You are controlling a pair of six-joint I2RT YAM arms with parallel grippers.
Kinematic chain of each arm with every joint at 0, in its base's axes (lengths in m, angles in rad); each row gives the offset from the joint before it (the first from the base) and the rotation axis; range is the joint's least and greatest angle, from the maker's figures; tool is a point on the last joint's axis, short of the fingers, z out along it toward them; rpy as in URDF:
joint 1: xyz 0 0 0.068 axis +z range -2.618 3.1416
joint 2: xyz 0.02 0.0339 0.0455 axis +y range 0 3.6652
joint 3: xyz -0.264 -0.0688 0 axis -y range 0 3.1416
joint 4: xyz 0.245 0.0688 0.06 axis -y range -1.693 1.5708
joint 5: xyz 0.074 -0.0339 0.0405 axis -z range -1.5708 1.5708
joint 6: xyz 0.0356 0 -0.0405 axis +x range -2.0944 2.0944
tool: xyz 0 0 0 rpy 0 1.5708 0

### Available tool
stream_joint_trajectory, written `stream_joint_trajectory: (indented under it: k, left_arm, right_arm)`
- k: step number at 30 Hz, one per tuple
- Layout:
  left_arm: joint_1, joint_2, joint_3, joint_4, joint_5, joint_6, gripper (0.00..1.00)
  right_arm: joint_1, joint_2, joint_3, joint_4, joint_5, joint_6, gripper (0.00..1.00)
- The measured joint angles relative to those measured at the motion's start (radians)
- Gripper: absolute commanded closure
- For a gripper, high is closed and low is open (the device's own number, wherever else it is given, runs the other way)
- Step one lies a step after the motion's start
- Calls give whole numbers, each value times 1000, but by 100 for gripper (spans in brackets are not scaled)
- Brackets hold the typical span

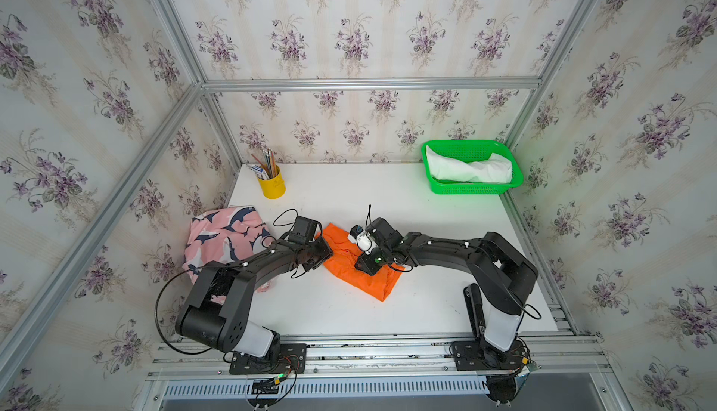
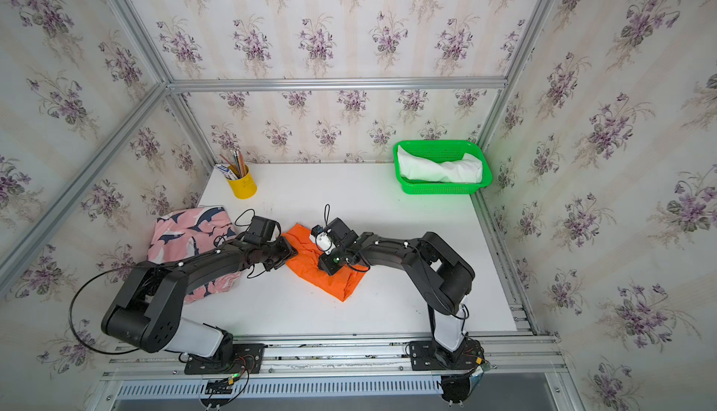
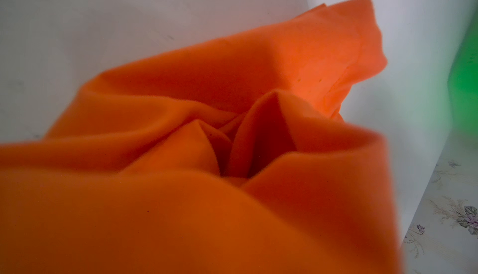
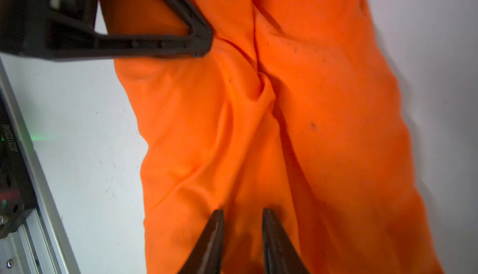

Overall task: Roll up the shorts
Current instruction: Roll the shorts at the center of the board.

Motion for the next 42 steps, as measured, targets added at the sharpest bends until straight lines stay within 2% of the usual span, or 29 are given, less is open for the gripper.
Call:
stream_joint_trajectory:
  k: [5,10,16,18,20,22,24,25,27,30,35,42]
  left_arm:
    - [2,-23,0,-51,-6,11,62]
    - [3,-39,0,-97,3,24,61]
    - [3,-35,8,-130,45,26,59]
    - [3,-35,8,-139,53,26,59]
    - [4,-36,6,-143,64,27,58]
    - [4,-43,-2,-144,77,26,56]
    - [4,-56,-10,-146,88,27,51]
    - [3,-71,-15,-156,89,27,46]
    - [3,-105,-20,-184,91,32,39]
    - [3,-159,-19,-235,89,44,30]
    - [3,-270,16,-348,29,79,22]
    - [10,-394,72,-490,-99,131,18]
  right_arm:
    - [190,-65,44,-48,242,-39,31]
    - [300,5,71,-47,434,-107,16]
    - [383,118,51,56,602,-207,14]
    - [399,157,43,94,656,-239,19]
    - [402,180,39,150,714,-257,39]
    - [405,192,32,177,748,-267,69]
    - [412,188,24,180,761,-274,83]
    - [415,180,23,178,760,-272,87]
    - [416,153,12,173,731,-248,91]
    - [414,115,-6,164,665,-198,91]
    - [412,83,-6,117,527,-99,91]
    - [386,84,13,92,352,24,91]
